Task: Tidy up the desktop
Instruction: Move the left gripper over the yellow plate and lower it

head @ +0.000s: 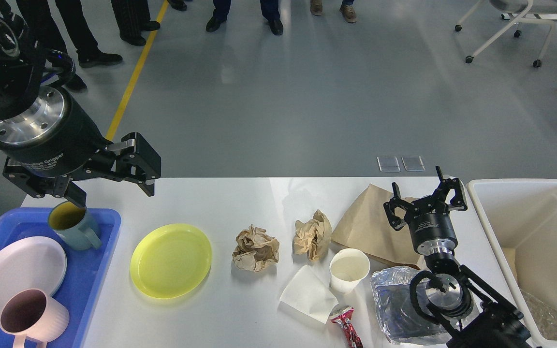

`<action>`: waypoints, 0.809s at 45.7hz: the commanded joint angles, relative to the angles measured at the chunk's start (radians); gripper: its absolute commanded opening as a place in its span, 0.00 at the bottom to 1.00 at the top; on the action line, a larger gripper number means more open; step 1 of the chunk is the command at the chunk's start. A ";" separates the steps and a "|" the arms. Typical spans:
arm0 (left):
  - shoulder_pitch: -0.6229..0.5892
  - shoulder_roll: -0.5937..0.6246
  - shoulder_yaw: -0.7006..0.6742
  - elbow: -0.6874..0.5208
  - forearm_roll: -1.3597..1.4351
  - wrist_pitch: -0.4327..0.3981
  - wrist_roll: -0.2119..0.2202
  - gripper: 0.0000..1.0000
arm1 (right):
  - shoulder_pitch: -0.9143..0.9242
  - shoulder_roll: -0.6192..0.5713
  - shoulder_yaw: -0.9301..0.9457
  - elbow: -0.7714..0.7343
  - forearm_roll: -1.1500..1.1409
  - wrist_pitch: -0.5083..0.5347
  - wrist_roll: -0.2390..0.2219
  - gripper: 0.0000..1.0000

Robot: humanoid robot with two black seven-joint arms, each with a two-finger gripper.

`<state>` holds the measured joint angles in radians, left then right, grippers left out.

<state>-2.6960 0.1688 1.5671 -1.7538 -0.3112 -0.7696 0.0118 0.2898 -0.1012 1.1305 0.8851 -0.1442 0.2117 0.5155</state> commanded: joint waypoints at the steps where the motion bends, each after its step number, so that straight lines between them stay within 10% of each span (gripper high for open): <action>1: 0.090 0.003 -0.013 0.039 0.000 0.001 -0.006 0.96 | 0.000 0.000 0.000 0.000 0.000 0.000 0.000 1.00; 14: 0.412 -0.092 -0.041 0.177 -0.097 0.073 -0.004 0.96 | -0.001 0.002 0.000 0.002 0.000 0.000 0.000 1.00; 37: 0.903 -0.135 -0.131 0.306 -0.499 0.587 0.005 0.96 | -0.001 0.002 0.000 0.002 -0.002 0.000 0.000 1.00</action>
<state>-1.8782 0.0175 1.4530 -1.4691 -0.7025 -0.2774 0.0158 0.2883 -0.0998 1.1305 0.8868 -0.1442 0.2117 0.5155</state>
